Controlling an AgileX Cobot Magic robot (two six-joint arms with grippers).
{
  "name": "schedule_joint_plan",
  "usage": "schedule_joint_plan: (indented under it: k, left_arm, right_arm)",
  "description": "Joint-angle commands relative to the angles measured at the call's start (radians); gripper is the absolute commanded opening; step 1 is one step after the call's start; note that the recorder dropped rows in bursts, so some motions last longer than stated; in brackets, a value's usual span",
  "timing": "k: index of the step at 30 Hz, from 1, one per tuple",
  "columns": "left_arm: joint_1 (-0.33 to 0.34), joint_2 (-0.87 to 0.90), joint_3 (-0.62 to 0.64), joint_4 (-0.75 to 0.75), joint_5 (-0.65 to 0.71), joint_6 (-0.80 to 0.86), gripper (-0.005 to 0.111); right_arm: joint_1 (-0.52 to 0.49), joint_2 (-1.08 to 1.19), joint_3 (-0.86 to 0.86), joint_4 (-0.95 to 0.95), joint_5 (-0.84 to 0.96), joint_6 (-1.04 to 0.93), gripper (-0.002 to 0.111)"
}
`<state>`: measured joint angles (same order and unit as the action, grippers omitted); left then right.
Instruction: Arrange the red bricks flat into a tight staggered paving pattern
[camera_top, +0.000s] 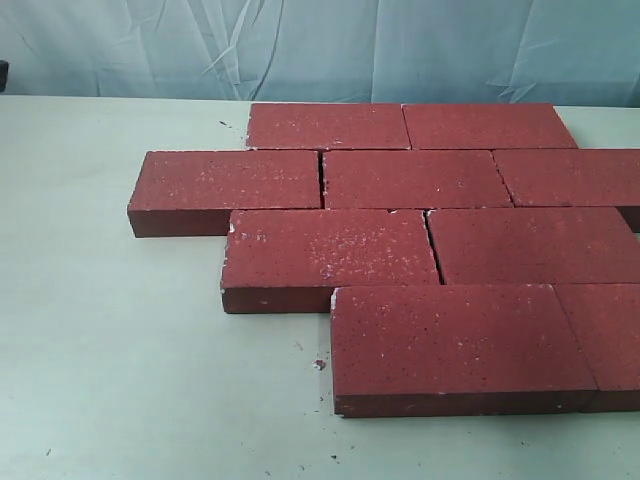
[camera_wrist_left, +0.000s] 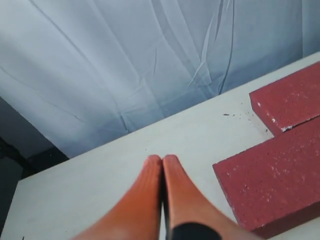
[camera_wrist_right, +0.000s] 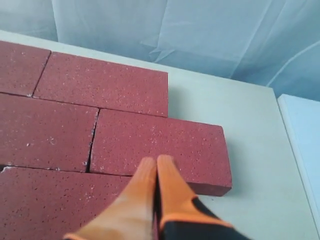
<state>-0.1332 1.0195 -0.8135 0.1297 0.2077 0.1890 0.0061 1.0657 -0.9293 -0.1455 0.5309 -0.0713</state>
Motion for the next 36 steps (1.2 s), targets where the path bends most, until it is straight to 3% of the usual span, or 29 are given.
schedule_joint_plan:
  k: [1,15,26,36]
  left_arm:
    - [-0.01,-0.1,0.075,-0.035,-0.105,-0.007,0.0]
    - [-0.01,-0.435,0.339,-0.05,-0.303,-0.007,0.0]
    - [-0.01,-0.706,0.462,-0.099,-0.309,-0.009,0.0]
    - [-0.01,-0.717,0.464,-0.145,-0.295,-0.032,0.0]
  right_arm:
    - [-0.006,-0.112,0.091,0.0,-0.117,0.004,-0.001]
    - [-0.006,-0.48,0.408,0.004,-0.383,0.004,-0.001]
    - [-0.006,-0.661,0.504,0.004,-0.464,0.004,-0.001]
    - [-0.006,-0.672,0.504,0.045,-0.482,0.004,-0.001]
